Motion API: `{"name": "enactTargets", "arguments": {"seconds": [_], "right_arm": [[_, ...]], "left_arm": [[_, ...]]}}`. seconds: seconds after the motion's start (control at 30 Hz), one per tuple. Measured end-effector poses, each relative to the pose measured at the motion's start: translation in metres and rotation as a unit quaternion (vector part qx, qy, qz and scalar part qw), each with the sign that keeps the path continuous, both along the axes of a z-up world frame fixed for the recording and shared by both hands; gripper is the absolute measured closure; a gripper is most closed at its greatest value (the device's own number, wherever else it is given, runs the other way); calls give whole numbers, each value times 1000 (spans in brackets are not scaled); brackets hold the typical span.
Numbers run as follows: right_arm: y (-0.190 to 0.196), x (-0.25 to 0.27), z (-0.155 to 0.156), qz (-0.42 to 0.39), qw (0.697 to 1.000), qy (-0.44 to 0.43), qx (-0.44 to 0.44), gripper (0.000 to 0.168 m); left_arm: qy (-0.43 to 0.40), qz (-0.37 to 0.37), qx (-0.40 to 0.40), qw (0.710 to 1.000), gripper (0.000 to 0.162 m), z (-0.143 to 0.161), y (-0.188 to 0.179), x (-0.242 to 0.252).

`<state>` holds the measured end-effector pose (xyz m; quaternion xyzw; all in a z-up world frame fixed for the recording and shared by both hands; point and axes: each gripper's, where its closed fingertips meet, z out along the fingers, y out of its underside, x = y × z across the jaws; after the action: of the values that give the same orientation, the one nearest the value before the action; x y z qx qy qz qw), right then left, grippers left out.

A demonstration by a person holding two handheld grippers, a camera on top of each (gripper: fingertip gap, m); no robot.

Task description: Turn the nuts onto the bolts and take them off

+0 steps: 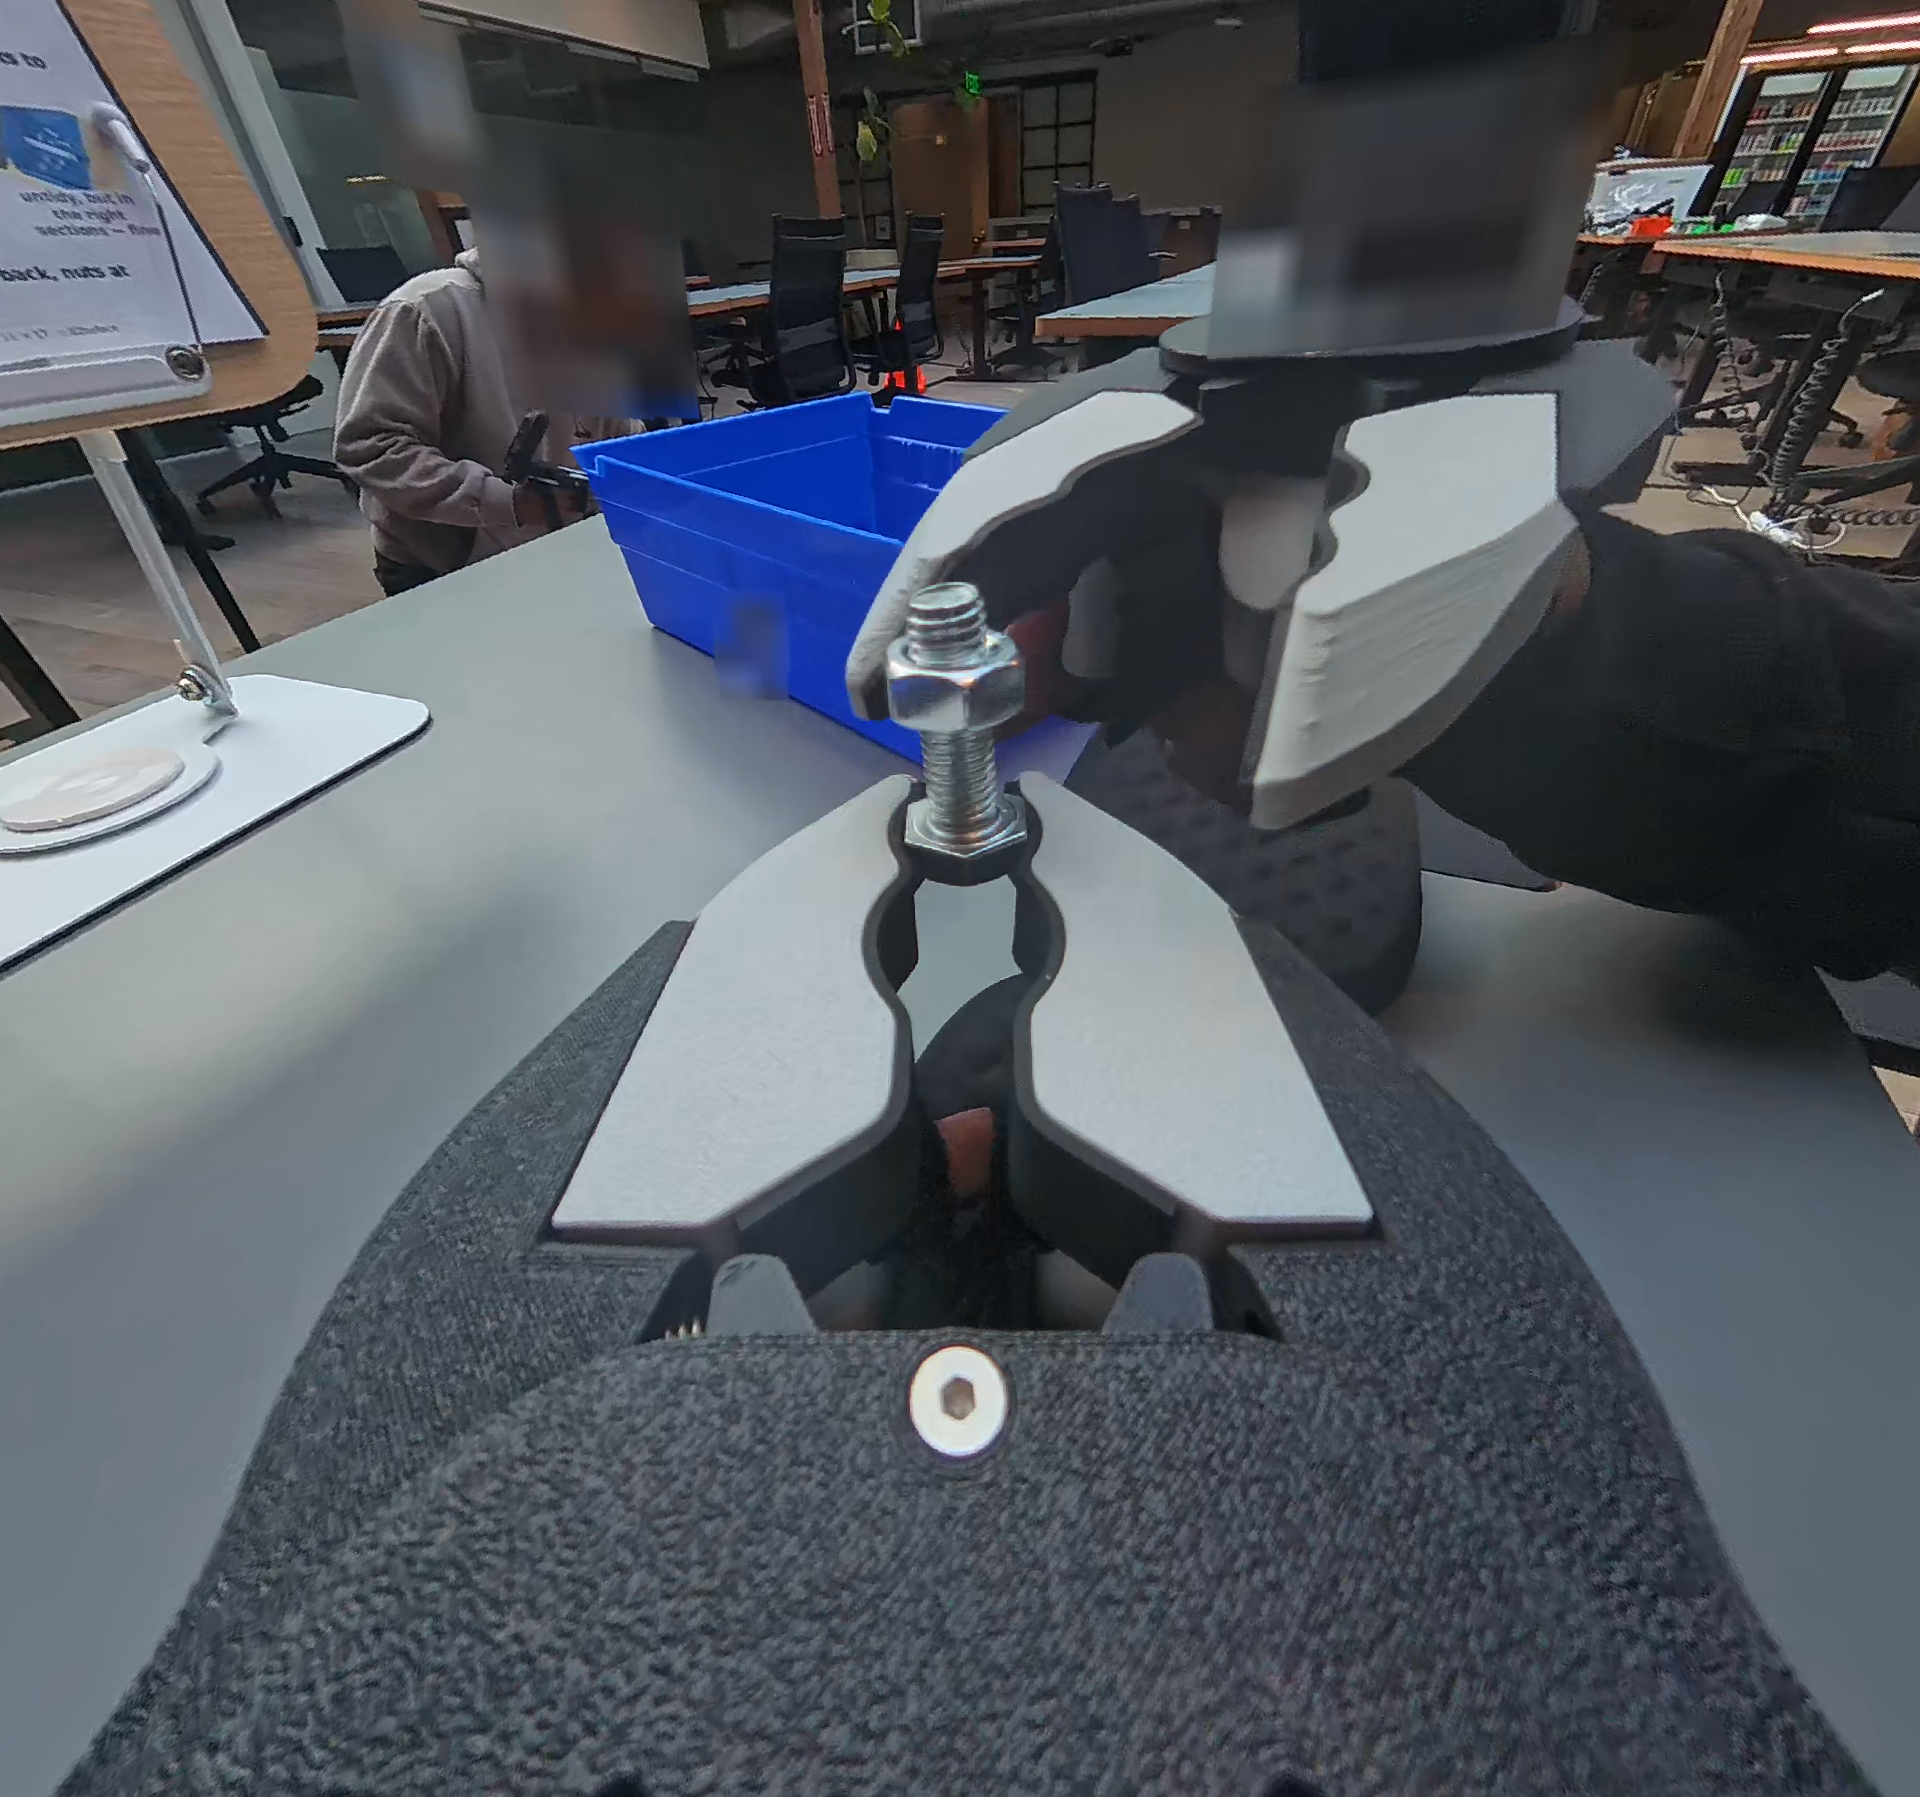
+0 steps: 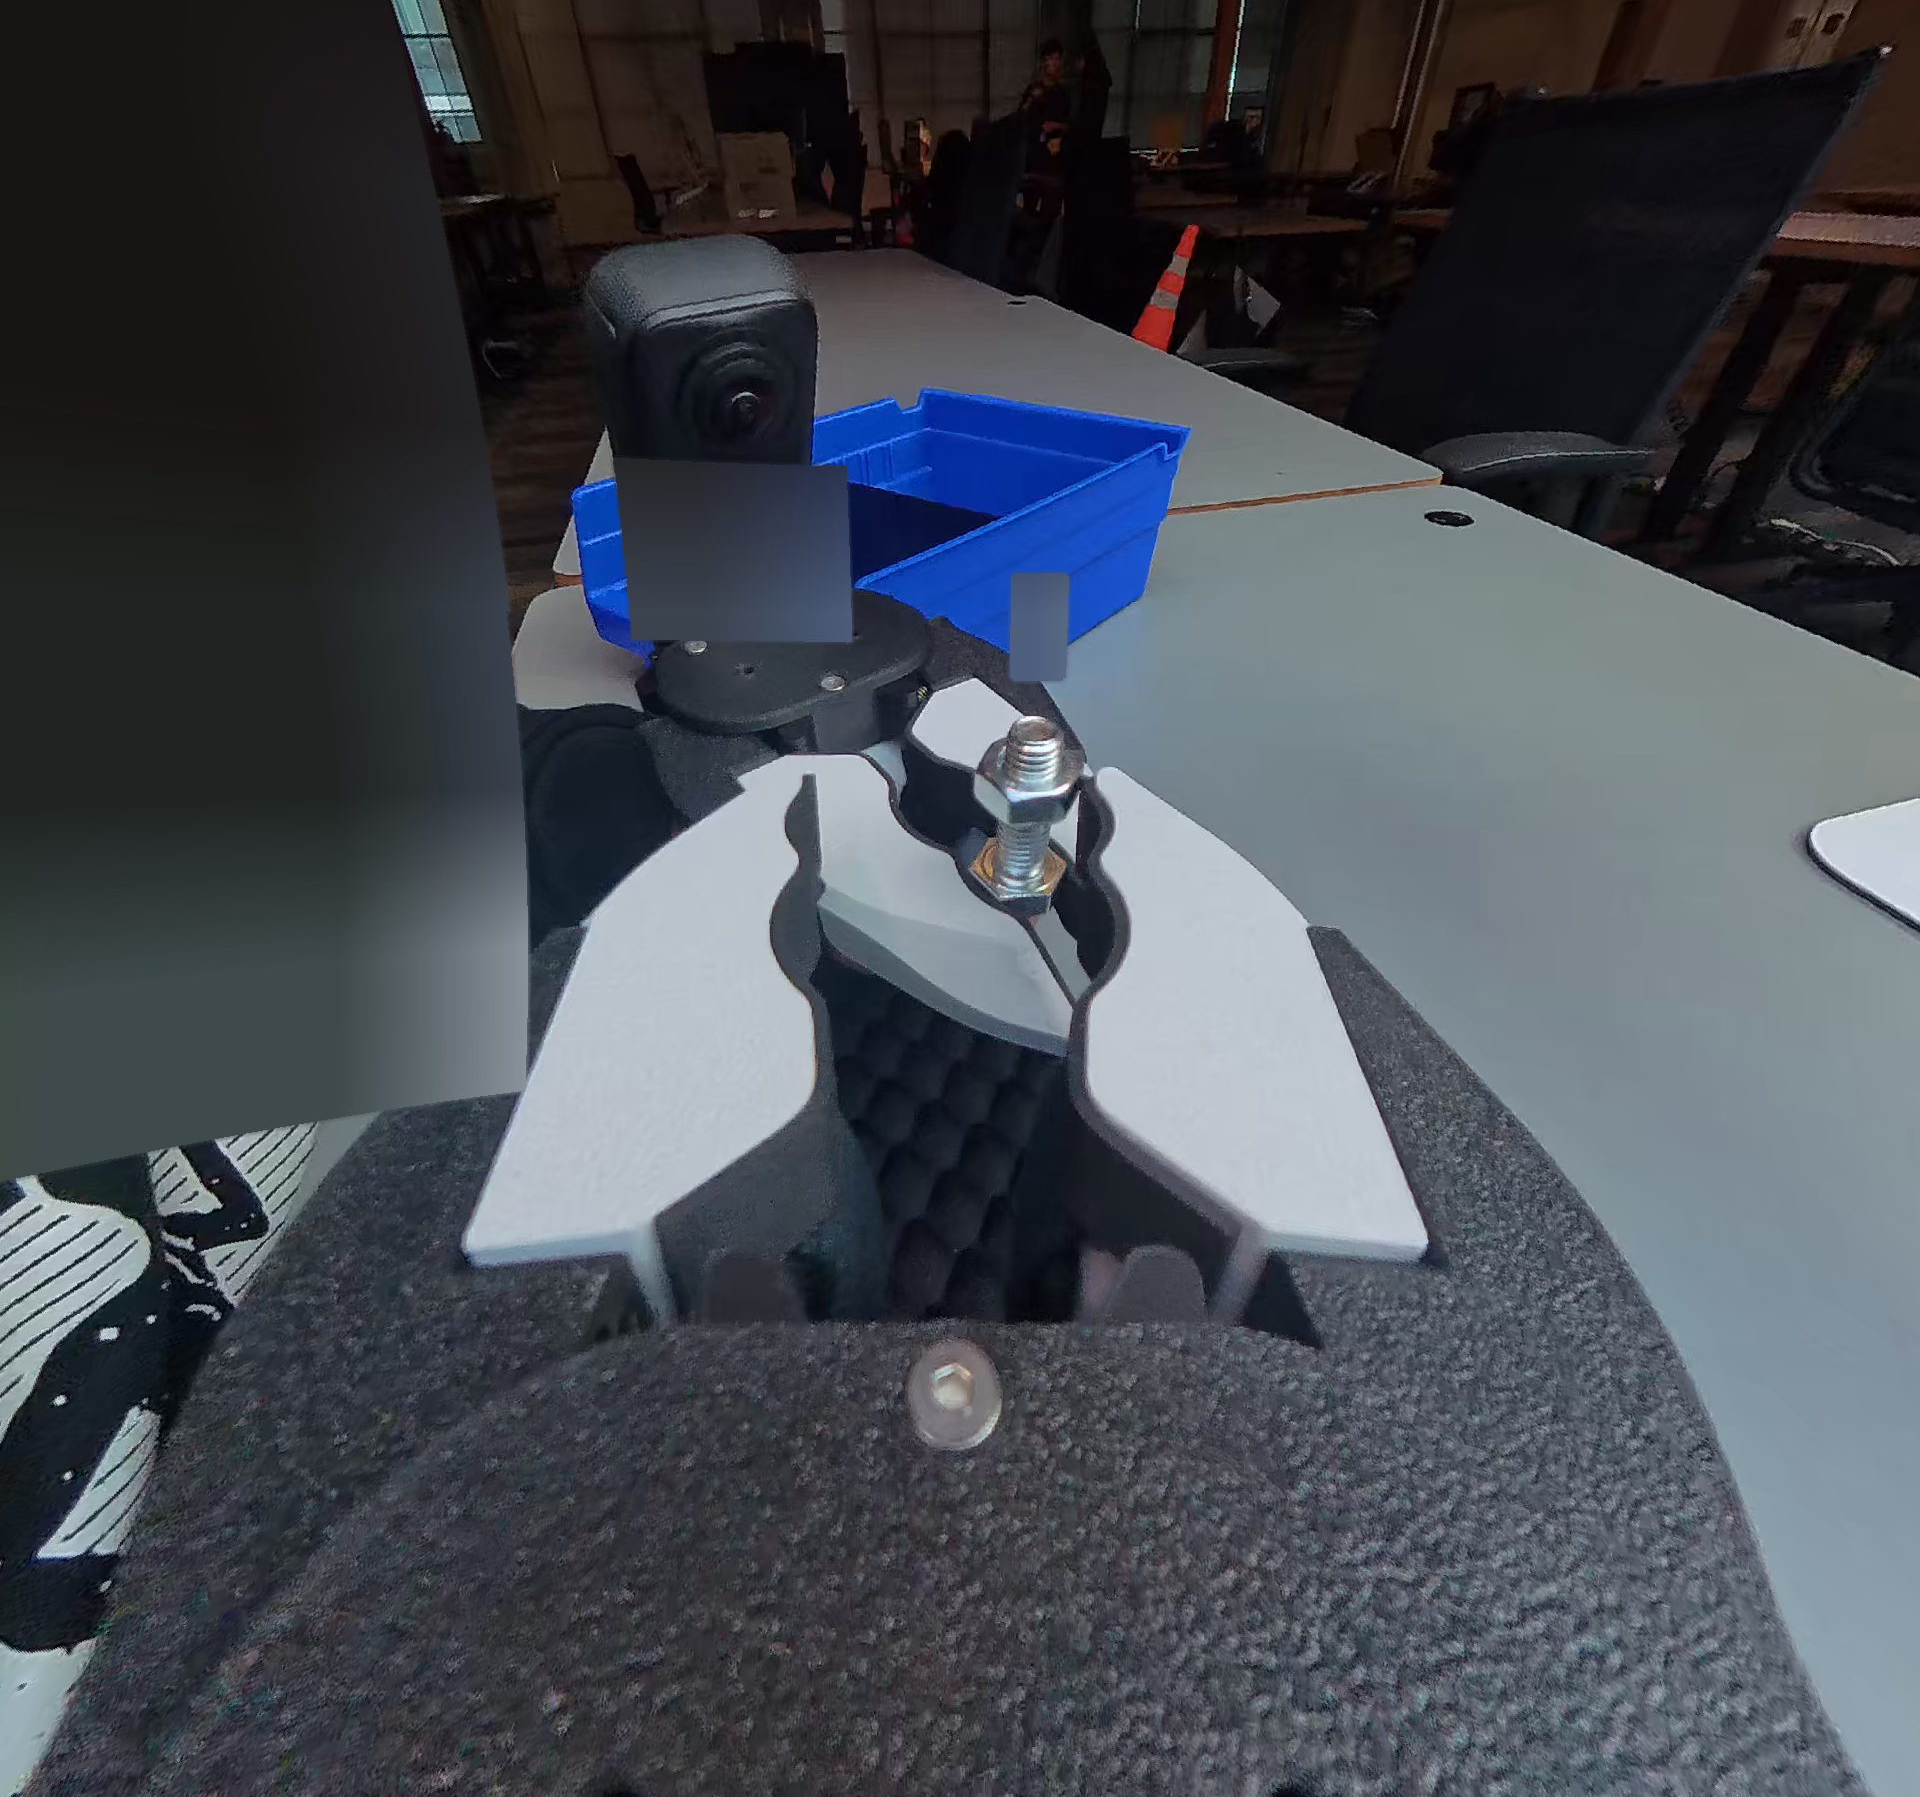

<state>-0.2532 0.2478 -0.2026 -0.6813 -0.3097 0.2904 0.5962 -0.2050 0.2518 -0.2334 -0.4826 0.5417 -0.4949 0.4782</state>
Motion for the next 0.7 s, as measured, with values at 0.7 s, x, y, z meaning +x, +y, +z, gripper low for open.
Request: {"name": "enactTargets", "arguments": {"seconds": [0.7], "right_arm": [[8, -10, 3, 18, 1000, 6, -1, 118]], "left_arm": [[5, -1, 3, 1000, 148, -2, -1, 1]]}}
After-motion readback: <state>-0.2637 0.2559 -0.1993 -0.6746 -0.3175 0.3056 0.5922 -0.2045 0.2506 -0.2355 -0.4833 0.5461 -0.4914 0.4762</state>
